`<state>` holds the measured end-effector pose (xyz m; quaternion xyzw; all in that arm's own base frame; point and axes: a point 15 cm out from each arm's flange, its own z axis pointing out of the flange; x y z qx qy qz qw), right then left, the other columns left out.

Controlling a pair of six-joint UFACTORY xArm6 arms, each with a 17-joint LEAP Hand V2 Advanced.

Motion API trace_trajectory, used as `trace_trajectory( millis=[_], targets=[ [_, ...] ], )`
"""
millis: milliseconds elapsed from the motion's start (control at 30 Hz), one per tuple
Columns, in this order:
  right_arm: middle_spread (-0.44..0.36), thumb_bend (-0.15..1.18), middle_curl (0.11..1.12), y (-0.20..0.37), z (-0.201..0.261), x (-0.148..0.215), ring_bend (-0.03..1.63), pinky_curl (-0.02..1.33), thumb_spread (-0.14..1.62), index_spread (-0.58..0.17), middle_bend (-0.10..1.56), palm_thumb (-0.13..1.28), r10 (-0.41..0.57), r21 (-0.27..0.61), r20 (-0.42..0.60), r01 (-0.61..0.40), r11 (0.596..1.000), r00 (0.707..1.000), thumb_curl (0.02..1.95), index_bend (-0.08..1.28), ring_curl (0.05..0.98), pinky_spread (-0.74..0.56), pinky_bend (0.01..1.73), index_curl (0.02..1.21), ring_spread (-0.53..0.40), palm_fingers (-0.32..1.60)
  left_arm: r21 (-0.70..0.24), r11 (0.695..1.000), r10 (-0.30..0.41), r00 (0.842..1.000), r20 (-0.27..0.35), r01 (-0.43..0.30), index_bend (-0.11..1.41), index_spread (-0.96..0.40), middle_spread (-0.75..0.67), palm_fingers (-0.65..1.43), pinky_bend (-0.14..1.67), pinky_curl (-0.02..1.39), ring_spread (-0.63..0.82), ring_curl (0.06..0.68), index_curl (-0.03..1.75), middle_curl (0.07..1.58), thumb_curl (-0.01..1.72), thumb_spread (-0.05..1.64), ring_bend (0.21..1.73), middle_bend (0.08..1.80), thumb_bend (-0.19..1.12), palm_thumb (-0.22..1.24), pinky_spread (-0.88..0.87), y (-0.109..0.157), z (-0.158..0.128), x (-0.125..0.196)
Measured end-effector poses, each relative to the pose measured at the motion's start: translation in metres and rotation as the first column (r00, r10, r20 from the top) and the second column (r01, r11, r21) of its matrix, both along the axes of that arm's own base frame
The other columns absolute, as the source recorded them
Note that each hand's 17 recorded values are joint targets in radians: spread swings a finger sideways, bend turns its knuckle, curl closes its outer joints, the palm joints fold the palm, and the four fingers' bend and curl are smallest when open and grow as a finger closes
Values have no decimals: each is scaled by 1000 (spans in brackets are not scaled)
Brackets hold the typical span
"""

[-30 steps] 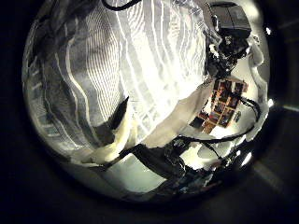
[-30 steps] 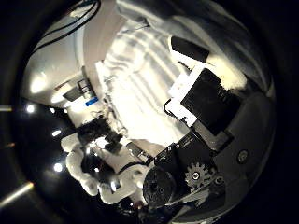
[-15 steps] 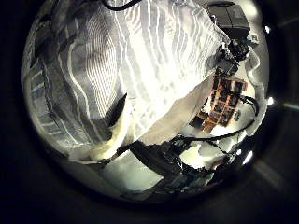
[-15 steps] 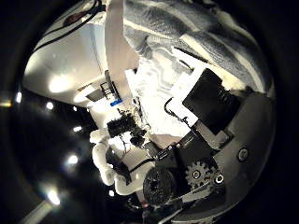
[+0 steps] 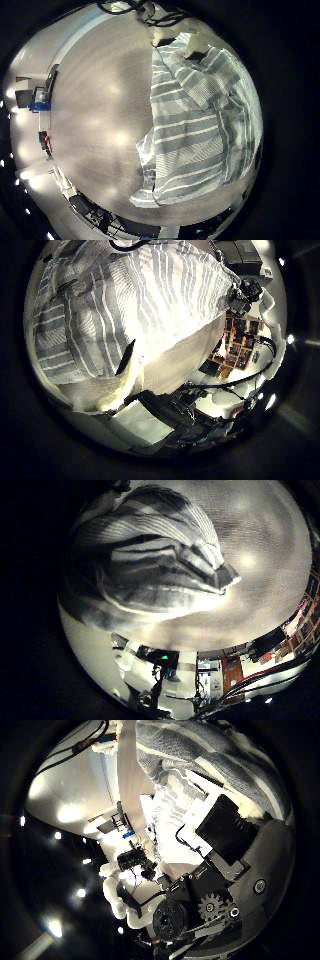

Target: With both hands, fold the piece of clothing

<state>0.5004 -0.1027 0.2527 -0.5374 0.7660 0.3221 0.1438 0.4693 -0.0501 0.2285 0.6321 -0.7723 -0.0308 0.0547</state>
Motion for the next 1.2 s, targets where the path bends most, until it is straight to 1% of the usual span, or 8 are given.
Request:
trace_trajectory(
  millis=[133,333,400,500,633,900,1000,1200],
  targets=[
    [-130,33,685,-6,12,-4,1490,641,1159,-324,1378,1068,-14,-8,7,14,1000,1000,767,969,602,-193,1353,949,-173,1155,3,1000,8,1000,-6,-8,174,56,284,110,380,340,402,219,366,305,307,1113,645,182,-21,427,443,6,-5,0],
    [-129,18,678,-4,45,-5,1494,661,1166,-327,1385,1072,-21,-37,60,23,999,998,789,953,602,-195,1337,968,-167,1152,7,999,49,999,-12,-49,178,56,285,106,385,340,409,216,366,305,309,1116,638,179,-21,421,448,31,-17,3],
    [-129,13,676,3,63,-4,1494,667,1167,-328,1387,1074,-29,-48,80,33,998,996,795,950,602,-196,1332,974,-166,1152,6,998,55,998,-13,-55,178,56,285,106,385,339,410,215,366,305,309,1116,638,179,-21,421,449,42,-20,2],
    [-129,2,673,30,86,-1,1494,676,1160,-330,1388,1074,7,-63,111,0,998,994,806,944,601,-197,1326,982,-169,1153,5,998,63,998,-16,-63,177,56,285,108,385,338,410,215,365,305,307,1118,638,180,-22,417,451,53,-23,0],
    [-131,-6,669,90,108,3,1495,688,1164,-332,1389,1067,83,-56,139,-76,996,987,818,937,600,-199,1317,991,-171,1156,-5,998,64,998,-22,-64,178,56,285,106,386,338,411,214,365,305,306,1120,637,179,-21,415,452,67,-25,-4],
    [-134,-6,661,252,130,-1,1496,705,1173,-337,1381,1036,205,100,120,-218,971,971,830,924,596,-208,1291,1007,-171,1160,-41,995,88,996,14,-87,180,56,285,108,385,337,412,214,368,304,307,1124,636,178,-20,417,448,92,-17,-17],
    [-134,-4,659,313,123,-9,1496,712,1174,-339,1381,1037,267,116,102,-278,954,958,835,919,595,-212,1284,1012,-171,1161,-50,991,127,991,39,-125,183,56,284,114,382,336,406,214,369,304,307,1128,637,179,-19,419,444,118,-5,-23],
    [-135,-5,656,400,85,-4,1495,725,1178,-342,1380,1036,292,96,105,-302,948,951,842,912,592,-217,1274,1020,-171,1164,-47,970,241,967,79,-238,184,49,284,117,377,334,404,215,373,303,307,1132,639,177,-20,420,442,180,22,-45]
  ],
)
